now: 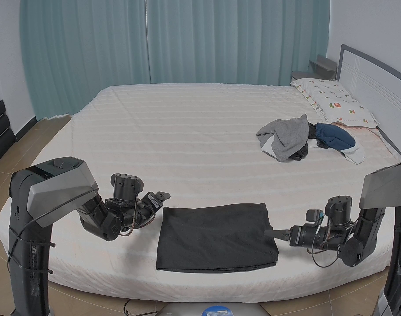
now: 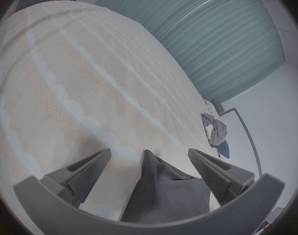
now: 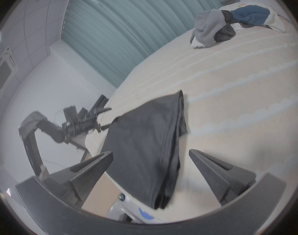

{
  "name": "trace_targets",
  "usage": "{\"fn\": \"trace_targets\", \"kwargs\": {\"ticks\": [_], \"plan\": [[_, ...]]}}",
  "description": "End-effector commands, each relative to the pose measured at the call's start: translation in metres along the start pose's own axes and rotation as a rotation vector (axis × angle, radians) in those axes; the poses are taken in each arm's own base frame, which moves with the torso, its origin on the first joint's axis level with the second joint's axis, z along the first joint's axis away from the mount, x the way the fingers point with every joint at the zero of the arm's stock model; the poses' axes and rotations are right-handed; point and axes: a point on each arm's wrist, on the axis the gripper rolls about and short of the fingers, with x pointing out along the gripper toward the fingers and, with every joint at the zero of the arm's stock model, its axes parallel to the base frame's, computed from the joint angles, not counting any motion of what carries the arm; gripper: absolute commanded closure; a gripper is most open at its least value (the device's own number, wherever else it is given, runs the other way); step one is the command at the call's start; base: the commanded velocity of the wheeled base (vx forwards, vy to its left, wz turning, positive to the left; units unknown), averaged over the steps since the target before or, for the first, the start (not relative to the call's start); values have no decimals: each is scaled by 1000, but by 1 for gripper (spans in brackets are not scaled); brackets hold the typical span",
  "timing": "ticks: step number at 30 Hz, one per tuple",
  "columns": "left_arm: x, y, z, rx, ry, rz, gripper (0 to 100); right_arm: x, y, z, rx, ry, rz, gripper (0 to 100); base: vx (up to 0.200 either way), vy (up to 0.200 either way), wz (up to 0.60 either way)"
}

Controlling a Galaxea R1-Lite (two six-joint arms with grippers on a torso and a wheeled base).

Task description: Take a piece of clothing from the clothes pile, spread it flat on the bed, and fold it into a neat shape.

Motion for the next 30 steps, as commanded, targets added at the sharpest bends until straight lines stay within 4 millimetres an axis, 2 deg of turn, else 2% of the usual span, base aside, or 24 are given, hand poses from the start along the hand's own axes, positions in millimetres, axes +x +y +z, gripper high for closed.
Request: {"fn": "trace_targets", "kwargs": {"ticks": [1, 4, 7, 11, 19, 20, 30], "plan": [[1, 0, -2, 3, 2, -1, 0, 50, -24, 11, 92, -90, -47, 0, 0, 0, 0], [2, 0, -2, 4, 2, -3, 0, 76, -32, 7, 115, -117, -69, 0, 0, 0, 0], [2, -1, -3, 5, 3, -3, 0, 94, -34, 1, 107, -144, -97, 0, 0, 0, 0], [2, -1, -2, 6, 1, -4, 0, 103, -36, -1, 105, -163, -98, 0, 0, 0, 0], [2, -1, -3, 9, -1, -3, 0, 109, -38, 10, 139, -224, -100, 0, 0, 0, 0], [2, -1, -3, 9, -1, -3, 0, 110, -38, 11, 141, -234, -102, 100, 0, 0, 0], [2, -1, -3, 10, -4, 0, 0, 109, -38, 14, 137, -262, -105, 100, 0, 0, 0]]}}
